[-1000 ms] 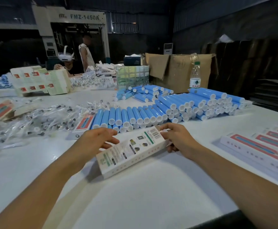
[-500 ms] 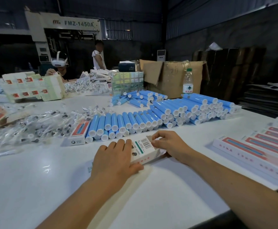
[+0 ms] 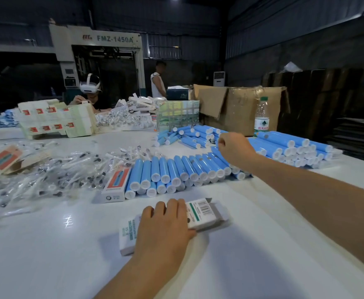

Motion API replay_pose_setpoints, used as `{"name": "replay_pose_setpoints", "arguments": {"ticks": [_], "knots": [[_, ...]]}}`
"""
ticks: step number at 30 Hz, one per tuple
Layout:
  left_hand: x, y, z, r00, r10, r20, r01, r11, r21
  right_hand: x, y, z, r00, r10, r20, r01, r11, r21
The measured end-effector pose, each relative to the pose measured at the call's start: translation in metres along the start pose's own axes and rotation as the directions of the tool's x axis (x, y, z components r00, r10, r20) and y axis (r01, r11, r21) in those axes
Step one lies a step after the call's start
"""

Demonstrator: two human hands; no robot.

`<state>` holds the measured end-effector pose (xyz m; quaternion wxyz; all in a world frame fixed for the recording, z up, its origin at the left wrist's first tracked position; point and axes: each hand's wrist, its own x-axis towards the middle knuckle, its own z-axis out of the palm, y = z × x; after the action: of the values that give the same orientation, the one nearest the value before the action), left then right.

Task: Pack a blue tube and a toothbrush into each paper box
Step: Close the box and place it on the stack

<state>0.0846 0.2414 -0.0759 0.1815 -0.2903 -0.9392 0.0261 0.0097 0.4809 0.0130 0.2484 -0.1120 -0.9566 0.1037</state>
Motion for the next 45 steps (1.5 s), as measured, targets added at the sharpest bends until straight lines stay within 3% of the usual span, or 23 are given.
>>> {"name": "replay_pose_setpoints", "arguments": {"ticks": [9, 13, 20, 23, 27, 29, 31, 33, 36, 38, 45], "knots": [[0.004, -0.001, 0.002, 1.0, 0.01, -0.016, -0.012, 0.996, -0.09, 0.054, -0.01, 0.026, 0.963, 0.178, 0.201, -0.059, 0.87, -0.49], [0.004, -0.001, 0.003, 0.999, 0.014, -0.047, -0.019, 0.993, -0.12, 0.061, -0.005, 0.024, 0.94, 0.267, 0.212, -0.146, 0.877, -0.458], [0.004, -0.002, 0.005, 0.998, 0.015, -0.056, -0.022, 0.992, -0.128, 0.055, -0.01, 0.013, 0.943, 0.238, 0.231, -0.138, 0.915, -0.379], [0.004, -0.003, 0.006, 0.999, 0.012, -0.04, -0.016, 0.994, -0.108, 0.044, -0.015, 0.003, 0.977, 0.168, 0.131, -0.134, 0.963, -0.233], [0.004, -0.008, 0.007, 0.998, 0.0, -0.062, -0.003, 0.998, -0.056, 0.011, -0.025, -0.023, 0.987, 0.156, 0.041, -0.161, 0.966, 0.202], [0.003, -0.011, 0.005, 0.996, -0.03, -0.079, 0.025, 0.998, -0.06, -0.016, -0.026, -0.031, 0.978, 0.204, 0.032, -0.192, 0.84, 0.507], [0.003, -0.013, 0.002, 0.992, -0.057, -0.109, 0.051, 0.997, -0.061, -0.046, -0.021, -0.031, 0.968, 0.251, 0.025, -0.179, 0.612, 0.77], [0.002, -0.014, 0.0, 0.988, -0.085, -0.131, 0.077, 0.995, -0.064, -0.074, -0.014, -0.023, 0.951, 0.309, 0.018, -0.141, 0.38, 0.914], [0.001, -0.015, -0.002, 0.984, -0.115, -0.134, 0.105, 0.991, -0.08, -0.102, -0.005, -0.002, 0.914, 0.399, 0.065, -0.134, 0.146, 0.98], [0.0, -0.015, -0.003, 0.98, -0.133, -0.147, 0.121, 0.989, -0.088, -0.111, -0.004, 0.008, 0.904, 0.412, 0.112, -0.155, 0.074, 0.985], [-0.003, -0.009, -0.007, 0.981, -0.143, -0.134, 0.134, 0.988, -0.074, -0.123, -0.018, 0.018, 0.92, 0.38, 0.101, -0.165, 0.14, 0.976]]}}
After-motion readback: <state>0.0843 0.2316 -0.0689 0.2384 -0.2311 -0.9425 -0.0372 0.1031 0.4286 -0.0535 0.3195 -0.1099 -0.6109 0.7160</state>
